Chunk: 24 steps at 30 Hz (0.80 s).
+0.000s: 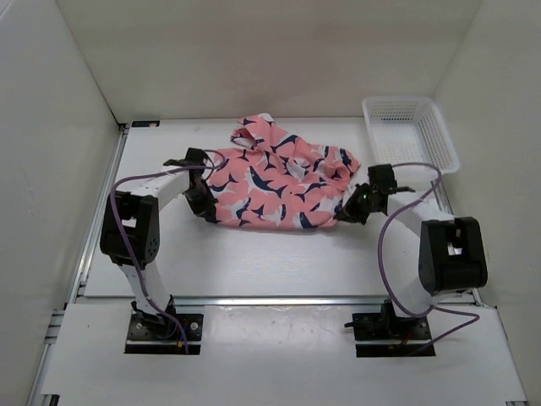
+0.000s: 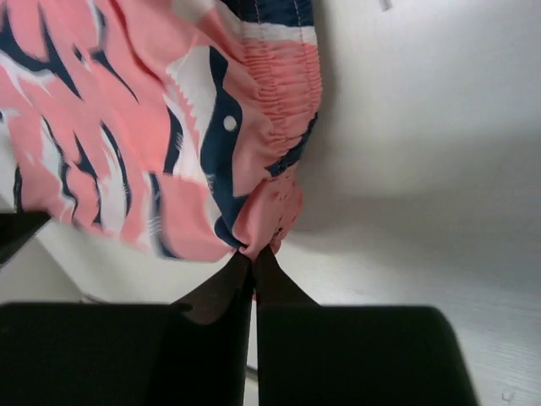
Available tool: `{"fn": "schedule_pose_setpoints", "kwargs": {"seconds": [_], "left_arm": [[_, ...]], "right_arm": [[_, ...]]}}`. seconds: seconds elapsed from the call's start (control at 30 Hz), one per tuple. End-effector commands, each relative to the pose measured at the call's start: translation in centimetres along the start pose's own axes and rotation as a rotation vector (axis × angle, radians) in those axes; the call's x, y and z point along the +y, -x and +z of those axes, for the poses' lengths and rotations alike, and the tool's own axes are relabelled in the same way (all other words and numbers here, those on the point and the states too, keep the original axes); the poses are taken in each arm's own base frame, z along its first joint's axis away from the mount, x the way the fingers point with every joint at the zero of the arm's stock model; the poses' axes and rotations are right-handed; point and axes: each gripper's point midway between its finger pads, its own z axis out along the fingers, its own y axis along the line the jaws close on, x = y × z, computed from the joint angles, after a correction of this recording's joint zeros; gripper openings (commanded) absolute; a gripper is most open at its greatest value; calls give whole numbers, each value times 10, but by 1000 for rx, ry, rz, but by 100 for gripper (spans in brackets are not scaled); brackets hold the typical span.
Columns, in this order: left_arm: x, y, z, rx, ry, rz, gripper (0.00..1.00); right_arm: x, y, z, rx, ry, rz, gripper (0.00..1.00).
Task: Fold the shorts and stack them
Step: Flatten the shorts out
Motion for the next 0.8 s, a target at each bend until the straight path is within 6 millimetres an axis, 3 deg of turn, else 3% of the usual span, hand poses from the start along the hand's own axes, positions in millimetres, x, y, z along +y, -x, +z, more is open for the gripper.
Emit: {"fn": "schedule_pose_setpoints", "kwargs": {"seconds": [0.0, 0.03, 0.07, 0.13, 0.17, 0.2, 0.3, 0.33, 0.43, 0.47, 0.5, 0.53, 0.57, 0.63, 0.67, 0.7, 0.73, 0.77], "left_arm": [[-23, 49, -41, -145, -84, 8, 10], [-35, 72, -66, -211, -129, -1, 10], [-36, 78, -80, -219, -130, 0, 10], [-47, 93, -110, -271, -154, 12, 10], [-60, 110, -141, -342, -191, 14, 10], [-61, 115, -153, -369, -190, 21, 10], [-60, 119, -182, -420, -195, 26, 10], [-57, 114, -181, -415, -191, 26, 10], [-35, 90, -163, -379, -153, 23, 10], [-35, 83, -162, -392, -168, 33, 10], [-17, 66, -134, -337, -111, 17, 10], [-15, 56, -123, -315, -100, 28, 10], [-5, 45, -105, -273, -70, 17, 10], [3, 39, -93, -244, -37, 16, 10], [4, 38, -86, -233, -28, 16, 10], [7, 40, -86, -248, -9, 13, 10], [8, 40, -83, -241, -3, 13, 10], [10, 42, -83, -250, 10, 21, 10]], "right_arm": [[17, 68, -21, -173, -128, -123, 0], [23, 86, -32, -214, -158, -145, 0], [63, 124, -60, -319, -122, -210, 0], [73, 143, -84, -325, -208, -287, 0], [86, 156, -99, -366, -230, -331, 0], [118, 176, -126, -437, -189, -391, 0], [137, 161, -142, -387, -261, -581, 0], [133, 148, -147, -350, -340, -647, 0], [103, 117, -130, -237, -494, -717, 8], [69, 101, -114, -172, -598, -689, 33], [48, 104, -120, -203, -706, -655, 43], [38, 99, -114, -203, -723, -624, 53], [25, 92, -107, -216, -713, -565, 73], [17, 87, -102, -219, -615, -467, 73], [30, 93, -107, -294, -504, -409, 76], [10, 85, -100, -260, -470, -343, 69], [20, 86, -100, -297, -367, -306, 66], [18, 80, -96, -280, -322, -273, 61]]}}
